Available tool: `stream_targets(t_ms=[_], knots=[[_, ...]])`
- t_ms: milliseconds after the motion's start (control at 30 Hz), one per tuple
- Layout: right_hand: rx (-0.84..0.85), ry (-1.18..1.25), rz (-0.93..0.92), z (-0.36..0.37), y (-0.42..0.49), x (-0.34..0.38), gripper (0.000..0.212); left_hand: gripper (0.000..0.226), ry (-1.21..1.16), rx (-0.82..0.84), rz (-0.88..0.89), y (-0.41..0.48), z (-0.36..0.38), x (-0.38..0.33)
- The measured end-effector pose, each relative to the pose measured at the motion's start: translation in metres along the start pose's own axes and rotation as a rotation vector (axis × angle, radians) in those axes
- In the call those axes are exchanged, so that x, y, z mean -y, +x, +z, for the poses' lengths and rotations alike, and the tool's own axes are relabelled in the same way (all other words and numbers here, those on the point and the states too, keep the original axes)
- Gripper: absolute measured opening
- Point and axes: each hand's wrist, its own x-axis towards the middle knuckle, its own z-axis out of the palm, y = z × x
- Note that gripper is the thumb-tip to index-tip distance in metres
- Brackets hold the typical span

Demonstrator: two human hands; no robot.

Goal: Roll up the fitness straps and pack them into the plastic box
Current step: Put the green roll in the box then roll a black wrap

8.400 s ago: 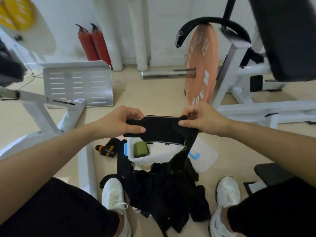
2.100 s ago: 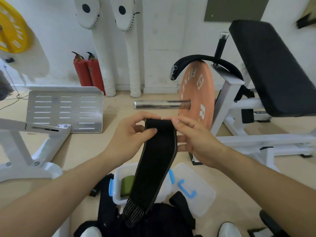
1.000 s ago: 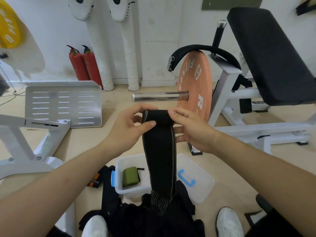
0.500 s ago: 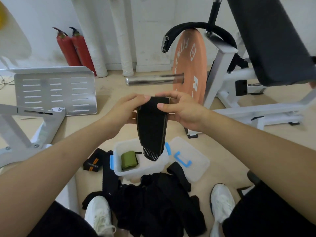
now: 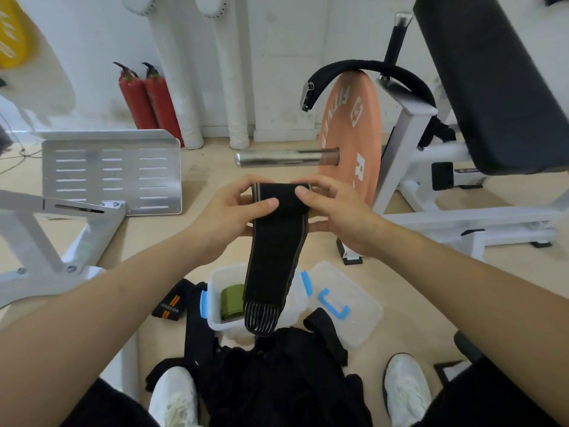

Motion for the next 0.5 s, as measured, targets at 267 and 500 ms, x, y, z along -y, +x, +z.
stream_targets(t_ms=[267, 500], knots=[[0.081, 0.036, 0.203, 0.0005, -0.0043, 0.0063, 0.048, 0.032, 0.154, -0.043, 0.224, 0.0007, 0.0024, 0.0056], [0.121, 0.015, 0.112, -0.0064, -0.0036, 0.0084, 0.033, 0.043, 0.258, -0.051, 0.285, 0.0009, 0.0018, 0.007]])
